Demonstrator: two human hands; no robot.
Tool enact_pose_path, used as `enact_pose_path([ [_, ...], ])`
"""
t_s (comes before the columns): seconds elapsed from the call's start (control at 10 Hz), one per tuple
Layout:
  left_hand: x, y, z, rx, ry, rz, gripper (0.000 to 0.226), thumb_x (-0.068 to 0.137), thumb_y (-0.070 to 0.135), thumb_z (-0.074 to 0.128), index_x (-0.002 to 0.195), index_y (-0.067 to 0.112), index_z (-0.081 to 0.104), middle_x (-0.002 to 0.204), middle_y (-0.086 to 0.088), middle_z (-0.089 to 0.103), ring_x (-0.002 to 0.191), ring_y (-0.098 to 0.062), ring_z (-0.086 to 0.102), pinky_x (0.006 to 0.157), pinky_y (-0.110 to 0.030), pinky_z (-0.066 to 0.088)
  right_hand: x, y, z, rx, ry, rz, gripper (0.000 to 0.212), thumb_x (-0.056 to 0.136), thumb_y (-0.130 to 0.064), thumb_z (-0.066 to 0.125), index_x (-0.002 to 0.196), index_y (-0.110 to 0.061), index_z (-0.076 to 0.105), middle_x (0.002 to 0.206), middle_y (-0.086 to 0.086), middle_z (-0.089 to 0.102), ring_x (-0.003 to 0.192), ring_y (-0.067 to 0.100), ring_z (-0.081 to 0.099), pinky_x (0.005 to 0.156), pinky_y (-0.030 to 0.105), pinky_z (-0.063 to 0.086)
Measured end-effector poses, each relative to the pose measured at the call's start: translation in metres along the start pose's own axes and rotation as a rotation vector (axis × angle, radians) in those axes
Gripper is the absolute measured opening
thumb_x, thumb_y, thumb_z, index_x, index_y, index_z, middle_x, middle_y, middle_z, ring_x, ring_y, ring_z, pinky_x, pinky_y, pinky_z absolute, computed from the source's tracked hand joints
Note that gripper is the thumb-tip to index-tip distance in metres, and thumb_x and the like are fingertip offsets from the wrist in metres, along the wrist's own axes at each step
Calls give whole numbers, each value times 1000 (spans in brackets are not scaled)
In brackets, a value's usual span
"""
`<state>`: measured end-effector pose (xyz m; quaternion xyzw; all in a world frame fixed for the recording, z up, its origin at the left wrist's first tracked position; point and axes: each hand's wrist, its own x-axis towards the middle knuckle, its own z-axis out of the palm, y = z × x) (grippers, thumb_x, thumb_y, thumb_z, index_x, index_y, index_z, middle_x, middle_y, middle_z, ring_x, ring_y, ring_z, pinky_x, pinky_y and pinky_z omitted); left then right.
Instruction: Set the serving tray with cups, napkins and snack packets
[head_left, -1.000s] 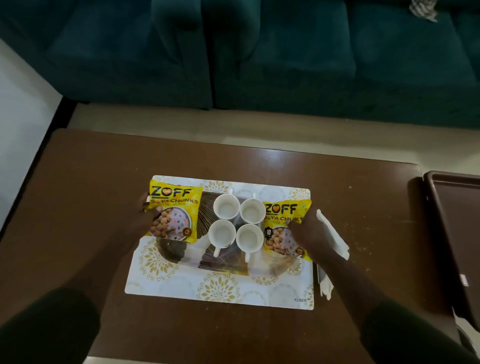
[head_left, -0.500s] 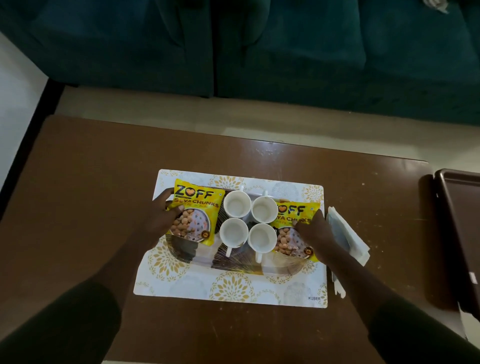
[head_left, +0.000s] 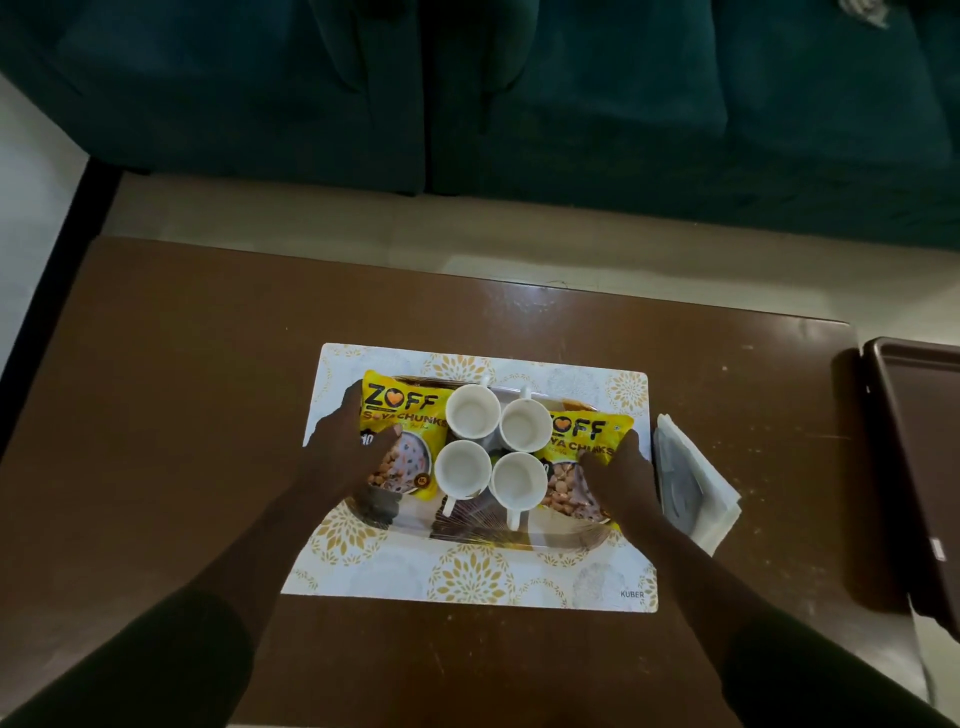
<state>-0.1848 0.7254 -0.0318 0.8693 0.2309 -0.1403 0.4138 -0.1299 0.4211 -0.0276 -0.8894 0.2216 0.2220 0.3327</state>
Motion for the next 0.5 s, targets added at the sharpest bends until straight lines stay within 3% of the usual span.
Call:
enact_pose_path([
  [0.1, -7, 4, 0, 146, 149, 62, 75, 87, 30, 70, 149, 10, 32, 131, -21, 58, 116, -38, 59, 94, -51, 50, -7, 1, -5, -54, 114, -58, 39, 85, -21, 66, 116, -2, 53, 113, 16, 65, 105, 32, 62, 82, 33, 47],
  [0.2, -14, 5, -1, 295, 172, 74, 76, 86, 30, 70, 149, 8, 32, 127, -25, 55, 110, -42, 58, 86, -49, 50, -10, 6, -10, -98, 146, -82, 47, 85, -22, 66, 124, 0, 50, 124, 18, 59, 118, 33, 55, 98, 40, 45],
  [0.3, -19, 8, -2, 351, 149, 29, 75, 89, 35, 66, 150, 10, 30, 134, -24, 50, 115, -42, 55, 87, -49, 49, -16, 8, -16, -130, 147, -81, 63, 87, -23, 64, 138, 1, 37, 140, 20, 47, 132, 33, 43, 109, 42, 36],
  [0.4, -24, 16, -6, 367, 172, -3, 72, 90, 39, 63, 148, 10, 33, 139, -27, 46, 123, -44, 50, 94, -52, 47, -20, 5, -24, -102, 151, -156, 58, 87, -21, 63, 137, -1, 40, 138, 18, 49, 130, 30, 44, 105, 39, 39],
  [0.5, -28, 28, -7, 423, 232, 72, 65, 91, 36, 62, 144, 6, 40, 129, -27, 52, 112, -45, 56, 87, -54, 50, -27, -1, -39, -93, 142, -211, 51, 88, -19, 63, 133, -6, 44, 136, 13, 50, 127, 26, 46, 102, 34, 41],
])
